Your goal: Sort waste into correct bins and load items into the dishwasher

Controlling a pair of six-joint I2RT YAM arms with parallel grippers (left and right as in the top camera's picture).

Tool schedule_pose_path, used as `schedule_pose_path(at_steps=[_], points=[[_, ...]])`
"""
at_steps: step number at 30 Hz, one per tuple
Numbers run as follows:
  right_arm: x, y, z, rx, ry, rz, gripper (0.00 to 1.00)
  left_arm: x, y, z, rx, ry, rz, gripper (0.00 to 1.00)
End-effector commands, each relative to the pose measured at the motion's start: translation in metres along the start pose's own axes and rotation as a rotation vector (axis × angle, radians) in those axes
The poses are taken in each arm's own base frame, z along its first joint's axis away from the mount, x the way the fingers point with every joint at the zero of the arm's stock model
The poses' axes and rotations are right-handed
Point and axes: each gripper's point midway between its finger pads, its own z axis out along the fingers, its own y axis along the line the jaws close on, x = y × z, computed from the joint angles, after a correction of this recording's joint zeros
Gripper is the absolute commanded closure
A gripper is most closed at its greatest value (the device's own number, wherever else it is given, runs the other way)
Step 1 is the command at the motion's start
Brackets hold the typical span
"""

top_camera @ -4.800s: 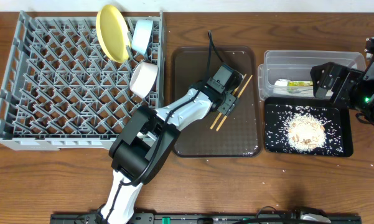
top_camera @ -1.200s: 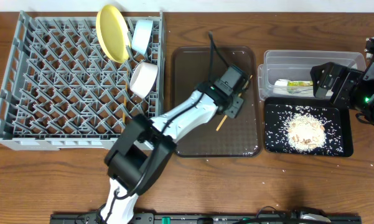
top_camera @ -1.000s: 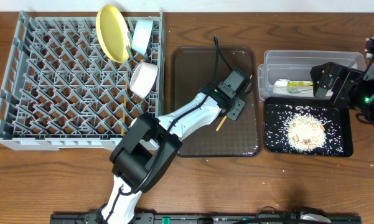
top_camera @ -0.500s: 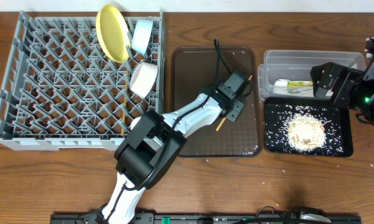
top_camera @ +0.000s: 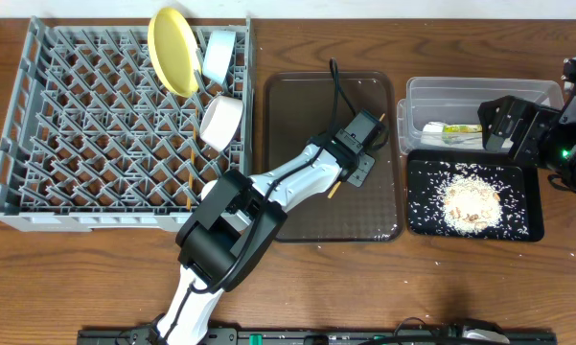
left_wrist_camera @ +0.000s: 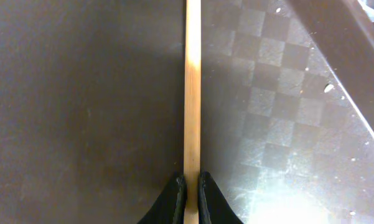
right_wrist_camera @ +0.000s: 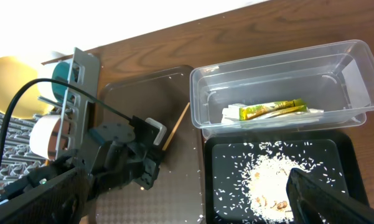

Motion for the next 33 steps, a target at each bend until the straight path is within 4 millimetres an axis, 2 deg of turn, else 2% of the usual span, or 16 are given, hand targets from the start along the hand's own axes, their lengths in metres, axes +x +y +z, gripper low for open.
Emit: schedule_pose_path(at_steps=[1,6,11,14,16,18,22,27,30,33], points=[[-0.001,-0.003,-0.001,0.01,-0.007,-0.006,0.01,-0.012,0.01,-0.027,-0.025,-0.043,-0.014,0.92],[-0.001,-0.003,-0.001,0.011,-0.006,-0.005,0.01,-0.036,0.026,-0.075,-0.031,-0.122,-0.051,0.92],[-0.001,-0.003,-0.001,0.01,-0.007,-0.006,0.01,-0.049,0.063,-0.151,-0.06,-0.2,-0.117,0.92],[-0.001,-0.003,-0.001,0.01,-0.007,-0.006,0.01,-0.042,0.1,-0.197,-0.139,-0.224,-0.165,0.92],[-0.001,-0.003,-0.001,0.011,-0.006,-0.005,0.01,-0.03,0.131,-0.225,-0.225,-0.217,-0.178,0.92],[-0.001,-0.003,-0.001,0.01,-0.007,-0.006,0.01,-0.014,0.158,-0.244,-0.298,-0.186,-0.175,0.88],[-0.001,-0.003,-0.001,0.01,-0.007,-0.006,0.01,0.019,0.203,-0.254,-0.378,-0.074,-0.158,0.85],[-0.001,-0.003,-0.001,0.01,-0.007,-0.006,0.01,0.056,0.253,-0.24,-0.431,0.041,-0.247,0.86],[-0.001,-0.003,-0.001,0.01,-0.007,-0.006,0.01,0.068,0.272,-0.232,-0.446,0.082,-0.294,0.86],[-0.001,-0.003,-0.001,0.01,-0.007,-0.006,0.01,0.073,0.278,-0.228,-0.443,0.094,-0.318,0.85]])
